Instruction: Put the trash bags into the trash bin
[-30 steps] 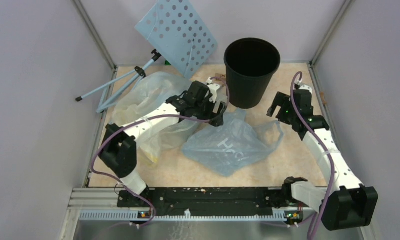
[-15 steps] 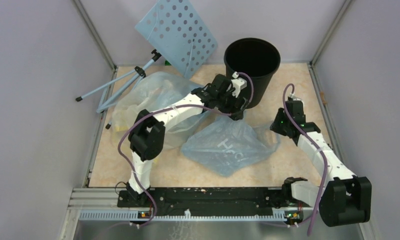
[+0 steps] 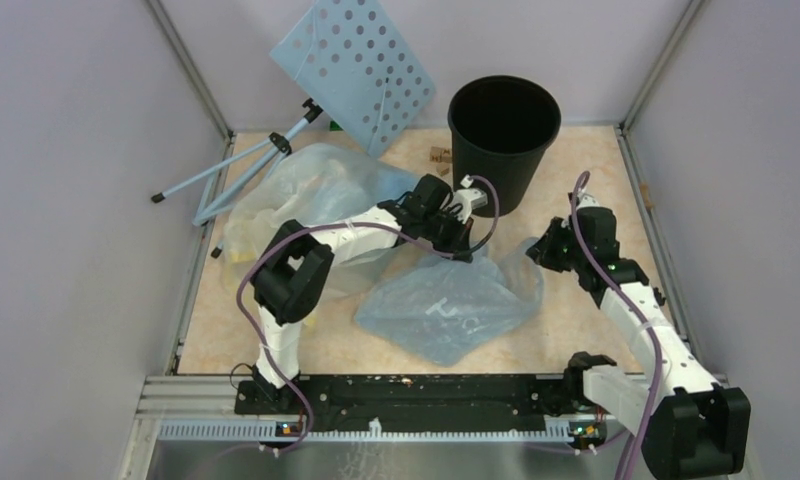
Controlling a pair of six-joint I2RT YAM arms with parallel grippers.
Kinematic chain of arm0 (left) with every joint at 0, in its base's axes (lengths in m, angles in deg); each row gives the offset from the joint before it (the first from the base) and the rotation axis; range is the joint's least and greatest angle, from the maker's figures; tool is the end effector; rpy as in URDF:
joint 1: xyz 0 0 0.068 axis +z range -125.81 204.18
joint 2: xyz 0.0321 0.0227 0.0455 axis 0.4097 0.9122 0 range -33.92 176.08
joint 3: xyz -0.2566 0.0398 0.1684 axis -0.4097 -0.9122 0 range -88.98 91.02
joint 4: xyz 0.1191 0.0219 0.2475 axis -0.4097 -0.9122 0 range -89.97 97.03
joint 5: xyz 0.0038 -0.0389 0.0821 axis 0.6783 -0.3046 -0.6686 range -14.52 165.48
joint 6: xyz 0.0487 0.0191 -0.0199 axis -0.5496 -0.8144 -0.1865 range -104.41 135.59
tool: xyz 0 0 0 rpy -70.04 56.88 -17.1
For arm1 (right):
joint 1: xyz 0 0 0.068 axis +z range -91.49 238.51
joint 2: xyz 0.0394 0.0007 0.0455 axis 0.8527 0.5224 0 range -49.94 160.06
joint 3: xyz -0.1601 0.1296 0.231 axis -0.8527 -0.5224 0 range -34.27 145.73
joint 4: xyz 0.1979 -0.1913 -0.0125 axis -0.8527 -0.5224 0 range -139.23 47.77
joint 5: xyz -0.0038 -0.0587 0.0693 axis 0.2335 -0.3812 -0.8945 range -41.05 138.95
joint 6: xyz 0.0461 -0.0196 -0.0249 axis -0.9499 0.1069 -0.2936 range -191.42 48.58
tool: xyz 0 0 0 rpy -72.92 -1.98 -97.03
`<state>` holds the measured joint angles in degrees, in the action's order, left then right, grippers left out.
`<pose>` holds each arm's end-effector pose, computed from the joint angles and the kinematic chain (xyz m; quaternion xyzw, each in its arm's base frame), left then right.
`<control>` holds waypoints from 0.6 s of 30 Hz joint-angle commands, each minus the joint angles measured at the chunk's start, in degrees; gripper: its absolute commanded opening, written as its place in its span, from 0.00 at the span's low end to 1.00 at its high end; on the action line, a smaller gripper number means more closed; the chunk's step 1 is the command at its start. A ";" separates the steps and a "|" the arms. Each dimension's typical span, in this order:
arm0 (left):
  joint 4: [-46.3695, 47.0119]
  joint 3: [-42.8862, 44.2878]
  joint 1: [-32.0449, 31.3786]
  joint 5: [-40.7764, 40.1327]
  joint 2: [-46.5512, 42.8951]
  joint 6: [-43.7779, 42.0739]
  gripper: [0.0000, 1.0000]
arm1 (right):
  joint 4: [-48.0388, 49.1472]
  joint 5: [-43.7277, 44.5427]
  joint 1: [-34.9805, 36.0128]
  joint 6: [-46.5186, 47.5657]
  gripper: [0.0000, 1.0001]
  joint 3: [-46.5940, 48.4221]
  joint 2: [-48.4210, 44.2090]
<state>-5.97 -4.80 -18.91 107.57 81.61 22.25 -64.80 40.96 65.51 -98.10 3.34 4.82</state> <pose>0.3361 -0.3427 0.2272 0.3789 0.8078 -0.3880 0.2311 0.1962 0.0295 0.2689 0.1251 0.8949 0.1832 0.3873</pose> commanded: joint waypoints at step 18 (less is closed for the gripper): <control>11.20 -9.55 -0.39 5.58 -23.47 -6.13 0.00 | 10.10 -31.02 0.29 -18.22 0.78 8.29 -0.37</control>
<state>4.00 -13.76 -19.02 112.95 59.33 17.22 -59.73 12.42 65.51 -109.16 10.46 6.79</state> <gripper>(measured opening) 0.005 0.766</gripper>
